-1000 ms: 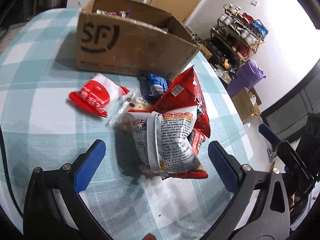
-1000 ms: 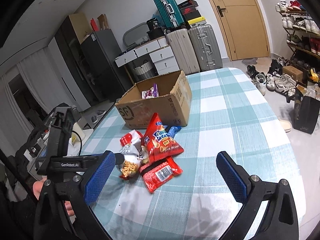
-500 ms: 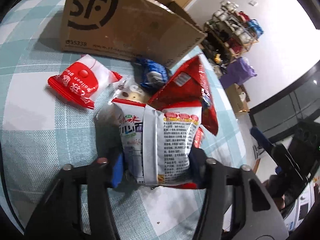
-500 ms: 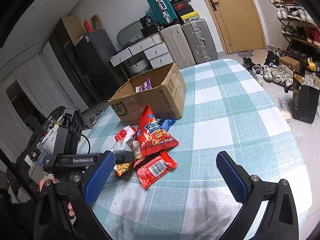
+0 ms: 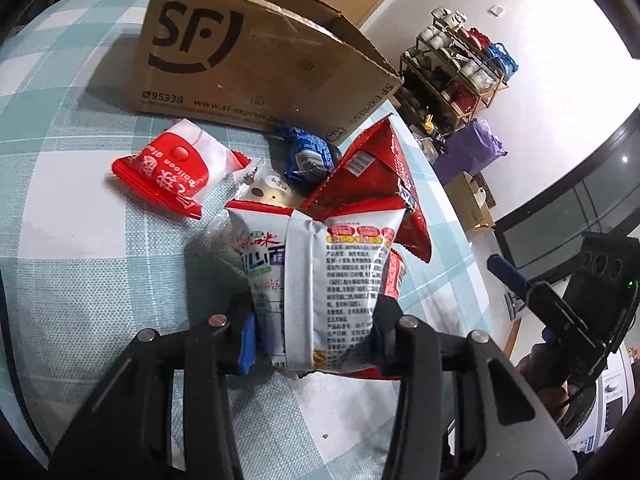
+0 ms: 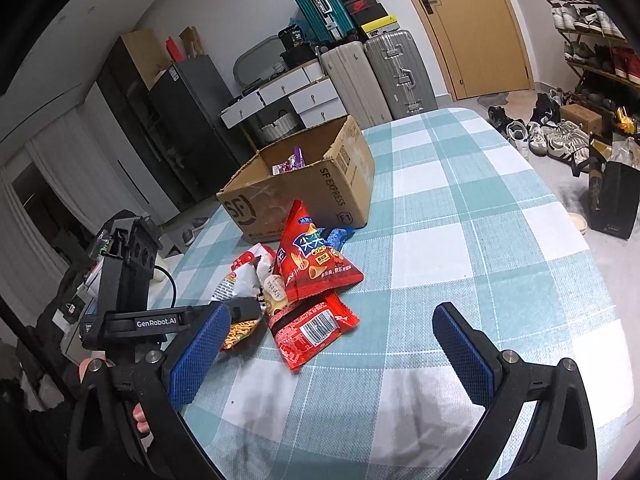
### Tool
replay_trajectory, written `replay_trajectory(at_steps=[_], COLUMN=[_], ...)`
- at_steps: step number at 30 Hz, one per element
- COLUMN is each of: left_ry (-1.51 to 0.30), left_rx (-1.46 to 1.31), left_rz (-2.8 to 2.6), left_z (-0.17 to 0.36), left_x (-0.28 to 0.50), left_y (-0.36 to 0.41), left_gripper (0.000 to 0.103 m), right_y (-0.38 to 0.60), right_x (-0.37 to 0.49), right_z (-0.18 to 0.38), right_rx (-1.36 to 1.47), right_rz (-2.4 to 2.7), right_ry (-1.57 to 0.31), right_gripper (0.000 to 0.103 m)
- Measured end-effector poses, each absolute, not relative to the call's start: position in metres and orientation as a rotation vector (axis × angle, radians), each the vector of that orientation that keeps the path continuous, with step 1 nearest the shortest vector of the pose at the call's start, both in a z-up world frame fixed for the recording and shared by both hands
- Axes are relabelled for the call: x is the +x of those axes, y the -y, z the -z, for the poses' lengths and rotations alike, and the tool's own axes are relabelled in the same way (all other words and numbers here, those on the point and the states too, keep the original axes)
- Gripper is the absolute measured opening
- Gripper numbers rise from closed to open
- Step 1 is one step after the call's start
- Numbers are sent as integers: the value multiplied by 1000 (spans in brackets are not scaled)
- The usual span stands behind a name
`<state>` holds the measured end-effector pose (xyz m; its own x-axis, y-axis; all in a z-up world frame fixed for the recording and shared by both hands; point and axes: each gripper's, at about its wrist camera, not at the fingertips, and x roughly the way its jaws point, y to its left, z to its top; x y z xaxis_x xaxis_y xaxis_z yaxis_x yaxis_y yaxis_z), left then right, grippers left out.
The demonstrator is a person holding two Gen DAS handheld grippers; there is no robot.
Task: Organize snacks
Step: 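Grasp the white milk-snack bag with the left gripper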
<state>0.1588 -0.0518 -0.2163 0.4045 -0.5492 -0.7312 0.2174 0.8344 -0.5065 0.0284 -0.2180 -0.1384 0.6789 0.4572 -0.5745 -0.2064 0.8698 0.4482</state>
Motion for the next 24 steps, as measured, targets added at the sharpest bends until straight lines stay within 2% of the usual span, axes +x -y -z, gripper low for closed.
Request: replay_trajectory(at_steps=[12, 24], left_ry=[-1008, -994], left_rx=[-379, -351], left_rz=[487, 480], left_z=[190, 170], left_x=[145, 100], left_y=[16, -33], left_gripper=[39, 40], right_y=[207, 182], right_x=[38, 56], right_z=[155, 177], right_rx=[354, 276], right_rz=[-406, -454], right_ry=[-785, -861], right_gripper=[103, 103])
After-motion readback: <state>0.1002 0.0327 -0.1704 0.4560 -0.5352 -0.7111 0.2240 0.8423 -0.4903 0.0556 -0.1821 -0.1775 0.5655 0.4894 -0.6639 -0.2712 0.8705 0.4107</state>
